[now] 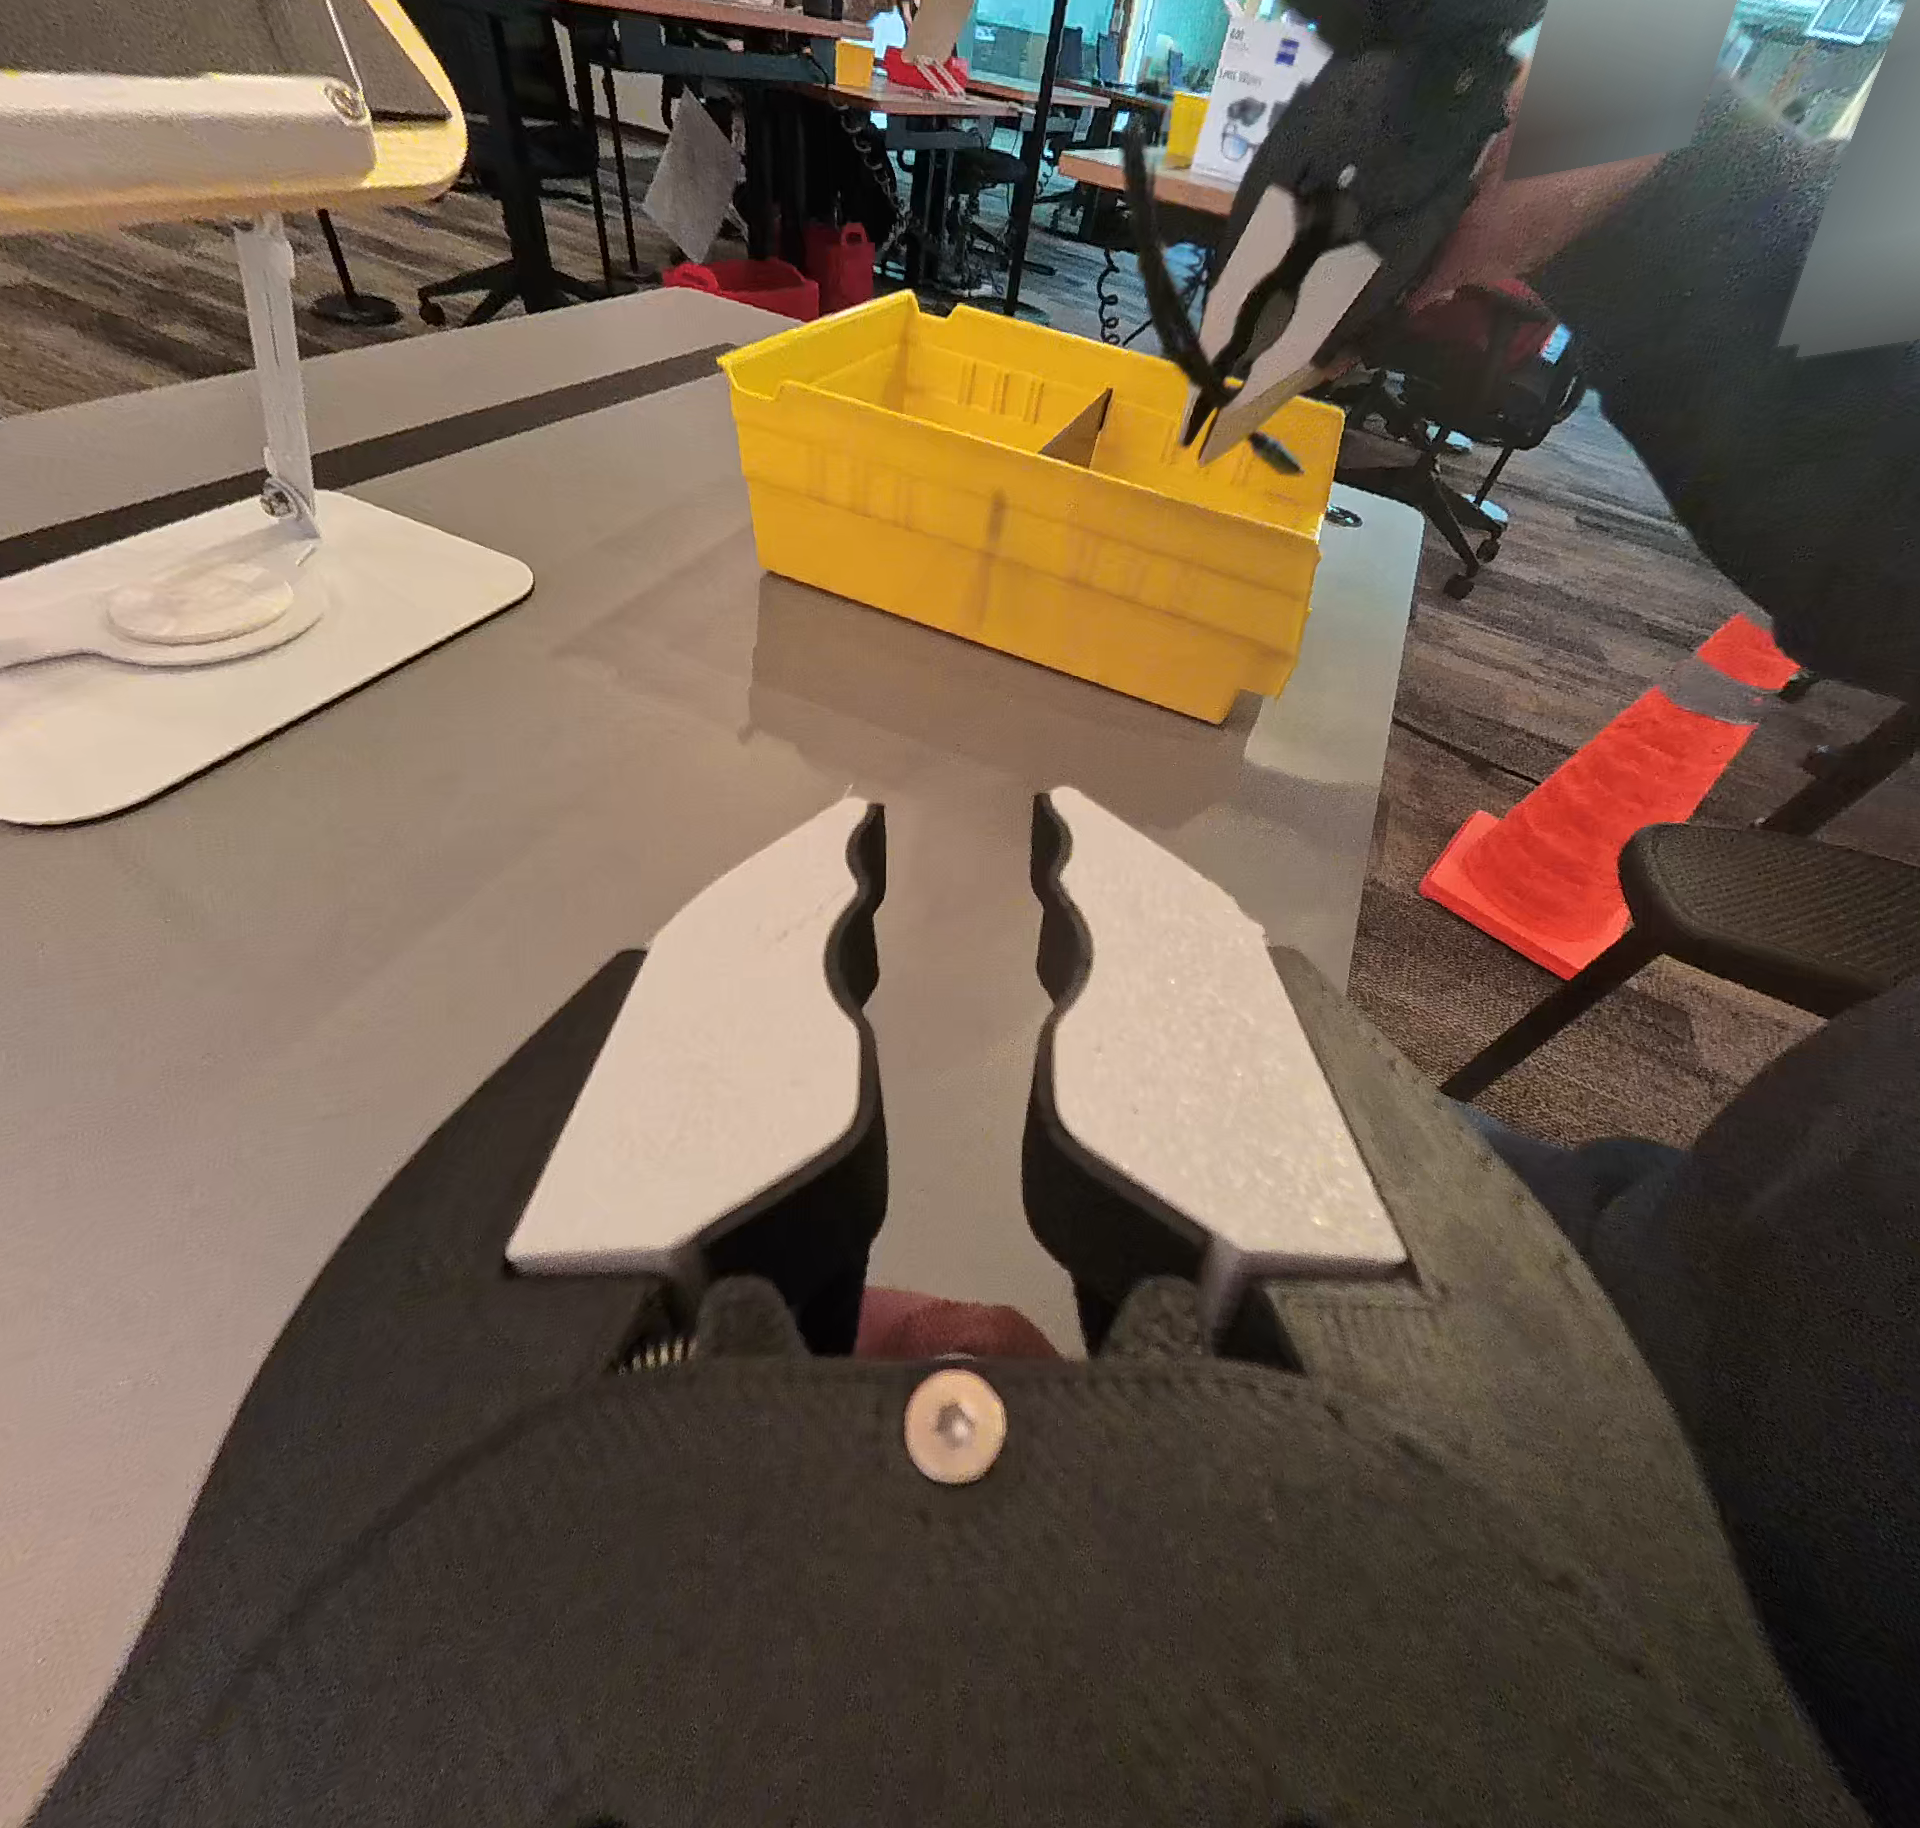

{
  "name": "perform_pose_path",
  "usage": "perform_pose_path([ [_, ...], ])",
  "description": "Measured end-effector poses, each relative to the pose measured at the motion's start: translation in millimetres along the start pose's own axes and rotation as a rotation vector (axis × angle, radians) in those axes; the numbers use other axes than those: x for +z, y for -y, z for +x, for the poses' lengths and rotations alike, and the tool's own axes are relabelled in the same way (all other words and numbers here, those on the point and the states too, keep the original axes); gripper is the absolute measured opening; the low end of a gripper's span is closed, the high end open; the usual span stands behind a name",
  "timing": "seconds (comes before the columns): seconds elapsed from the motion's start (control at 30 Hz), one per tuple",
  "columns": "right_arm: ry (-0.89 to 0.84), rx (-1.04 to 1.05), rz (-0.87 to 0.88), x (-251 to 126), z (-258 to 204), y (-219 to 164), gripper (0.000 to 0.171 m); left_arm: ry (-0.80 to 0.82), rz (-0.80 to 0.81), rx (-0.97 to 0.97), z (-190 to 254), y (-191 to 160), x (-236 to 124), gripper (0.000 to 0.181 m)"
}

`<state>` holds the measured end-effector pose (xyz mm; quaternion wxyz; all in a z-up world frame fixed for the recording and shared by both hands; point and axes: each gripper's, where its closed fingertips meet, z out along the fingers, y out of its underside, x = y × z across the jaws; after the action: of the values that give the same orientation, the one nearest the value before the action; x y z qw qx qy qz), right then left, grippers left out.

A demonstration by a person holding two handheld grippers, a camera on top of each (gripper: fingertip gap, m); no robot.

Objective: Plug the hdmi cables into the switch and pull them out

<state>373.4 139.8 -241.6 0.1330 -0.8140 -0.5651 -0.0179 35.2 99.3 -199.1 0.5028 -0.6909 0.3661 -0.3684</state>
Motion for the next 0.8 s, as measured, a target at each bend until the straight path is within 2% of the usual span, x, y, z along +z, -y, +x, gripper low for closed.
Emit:
perform_pose_path([
  [0.13, 0.112, -0.042, -0.156, 43.1, -11.0, -19.2, 0.009, 0.008, -0.020, -0.020, -0.5, -9.9, -1.0, 0.026],
  [0.3, 0.215, -0.018, -0.272, 77.4, -19.2, -28.4, 0.008, 0.004, -0.056, -0.020, -0.5, -21.7, 1.2, 0.026],
  [0.37, 0.212, -0.011, -0.279, 73.4, -15.3, -27.4, 0.009, 0.002, -0.066, -0.012, -0.1, -23.7, 1.6, 0.026],
  [0.5, 0.203, 0.019, -0.273, 48.1, -12.4, -25.2, 0.038, -0.004, -0.074, -0.002, 0.7, -24.9, 0.6, 0.026],
  [0.57, 0.190, 0.009, -0.182, 34.0, -12.7, -6.5, 0.039, -0.006, -0.076, 0.004, 0.3, -24.3, -0.3, 0.026],
  [0.63, 0.170, -0.012, -0.051, 25.4, -13.7, 25.5, 0.037, -0.005, -0.073, -0.001, -1.0, -23.6, -0.7, 0.026],
  [0.73, 0.115, -0.021, 0.022, 30.2, -5.5, 47.3, 0.000, -0.003, -0.072, -0.006, -1.4, -23.5, -1.3, 0.027],
  [0.8, 0.150, -0.009, 0.025, 42.1, -8.2, 48.3, 0.000, 0.002, -0.072, 0.007, -0.4, -23.0, -2.7, 0.027],
])
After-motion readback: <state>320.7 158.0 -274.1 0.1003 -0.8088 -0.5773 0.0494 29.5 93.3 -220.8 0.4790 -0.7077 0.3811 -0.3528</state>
